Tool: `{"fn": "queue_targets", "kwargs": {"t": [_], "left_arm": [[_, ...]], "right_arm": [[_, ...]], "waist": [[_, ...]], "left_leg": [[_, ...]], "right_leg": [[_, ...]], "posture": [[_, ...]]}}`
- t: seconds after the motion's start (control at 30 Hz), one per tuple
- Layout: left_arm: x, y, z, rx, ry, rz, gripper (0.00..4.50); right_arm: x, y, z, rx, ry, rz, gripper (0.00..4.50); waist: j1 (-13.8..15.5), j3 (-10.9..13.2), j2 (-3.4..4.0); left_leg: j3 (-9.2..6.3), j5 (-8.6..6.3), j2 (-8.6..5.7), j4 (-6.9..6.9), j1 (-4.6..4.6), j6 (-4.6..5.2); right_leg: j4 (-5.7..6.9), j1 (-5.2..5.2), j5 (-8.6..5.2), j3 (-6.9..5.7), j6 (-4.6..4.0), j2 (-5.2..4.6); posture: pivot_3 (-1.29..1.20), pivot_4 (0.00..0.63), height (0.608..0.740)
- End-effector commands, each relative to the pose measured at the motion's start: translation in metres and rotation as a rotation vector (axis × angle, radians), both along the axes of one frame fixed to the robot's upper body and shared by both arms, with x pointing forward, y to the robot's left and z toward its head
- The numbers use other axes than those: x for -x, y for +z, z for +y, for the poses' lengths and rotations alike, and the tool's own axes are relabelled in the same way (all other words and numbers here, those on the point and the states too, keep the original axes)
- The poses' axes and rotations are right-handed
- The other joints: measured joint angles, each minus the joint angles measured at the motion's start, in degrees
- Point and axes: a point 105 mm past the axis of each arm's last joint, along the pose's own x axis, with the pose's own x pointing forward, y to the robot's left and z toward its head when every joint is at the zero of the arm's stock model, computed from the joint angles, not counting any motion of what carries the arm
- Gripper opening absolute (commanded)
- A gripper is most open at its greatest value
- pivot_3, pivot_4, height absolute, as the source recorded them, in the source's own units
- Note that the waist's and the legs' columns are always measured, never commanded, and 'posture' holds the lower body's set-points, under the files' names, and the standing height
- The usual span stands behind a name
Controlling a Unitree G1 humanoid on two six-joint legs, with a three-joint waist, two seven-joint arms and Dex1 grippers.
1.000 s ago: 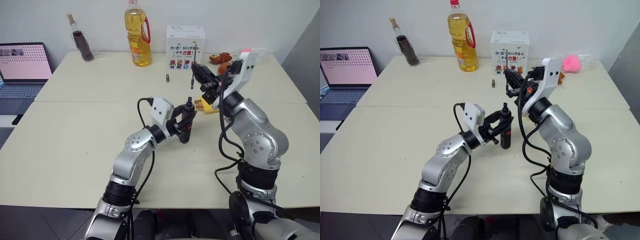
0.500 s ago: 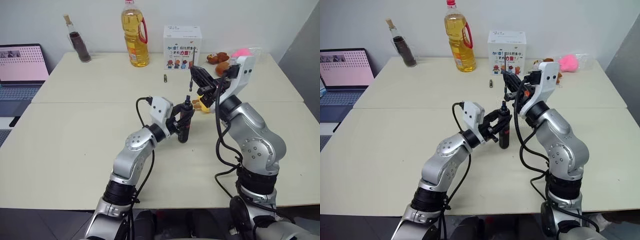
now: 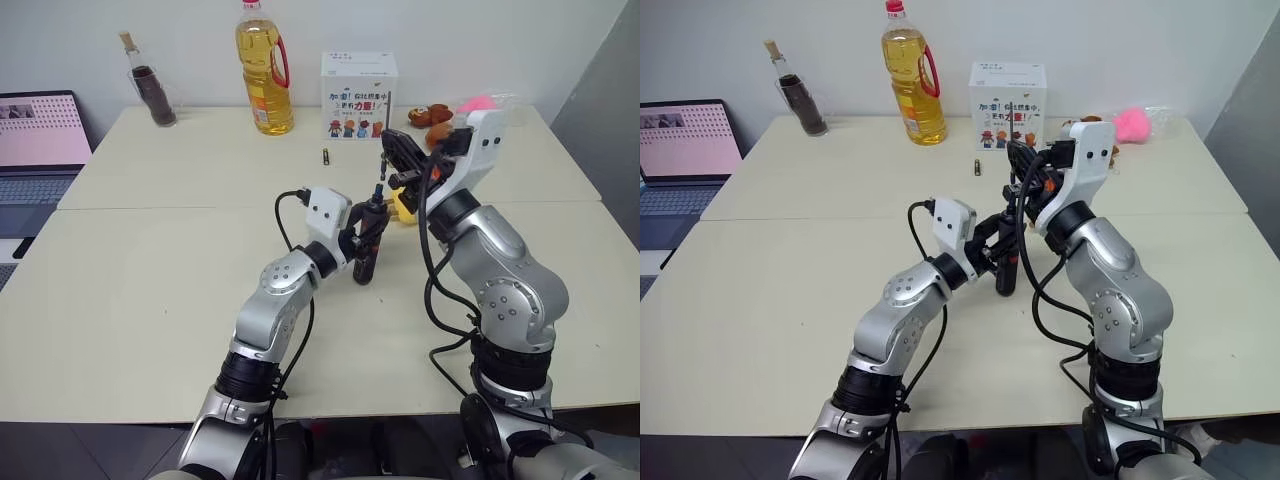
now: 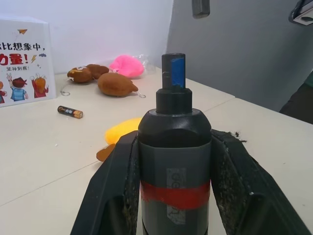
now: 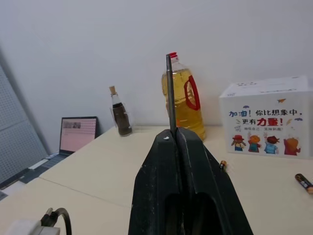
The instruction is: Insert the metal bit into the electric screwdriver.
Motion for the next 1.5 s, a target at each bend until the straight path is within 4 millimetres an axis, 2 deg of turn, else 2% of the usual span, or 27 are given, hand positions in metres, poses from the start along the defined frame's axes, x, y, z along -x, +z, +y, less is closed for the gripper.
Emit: {"fn": "queue_targets", "kwargs": {"t": [0.03,0.57,1.5], "left_arm": [[-0.003,-0.009,0.005,-0.039,0.041,0.019,1.63],[-0.003,-0.008,0.005,-0.041,0.049,0.011,1.63],[-0.009,-0.009,0.009,-0.052,0.100,0.001,1.63]], "right_arm": [[0.002,0.007,-0.001,-0.010,-0.023,-0.042,0.01],[-0.006,-0.006,0.007,-0.008,-0.053,-0.007,0.01],[-0.008,-0.015,-0.002,0.031,-0.102,0.018,0.01]], "waist": [[0.00,0.00,0.00],[0.00,-0.01,0.00],[-0.01,-0.18,0.04]], "left_leg": [[0.00,0.00,0.00,0.00,0.00,0.00],[0.01,0.01,0.00,0.00,0.00,0.01],[0.01,0.01,0.00,0.00,0.04,0.01]], "right_leg": [[0.00,0.00,0.00,0.00,0.00,0.00],[0.00,0.00,0.00,0.00,0.00,0.00],[0.01,0.03,0.00,0.01,0.00,0.00]], "posture": [[0.00,0.150,0.740],[0.00,0.150,0.740],[0.00,0.150,0.740]]}}
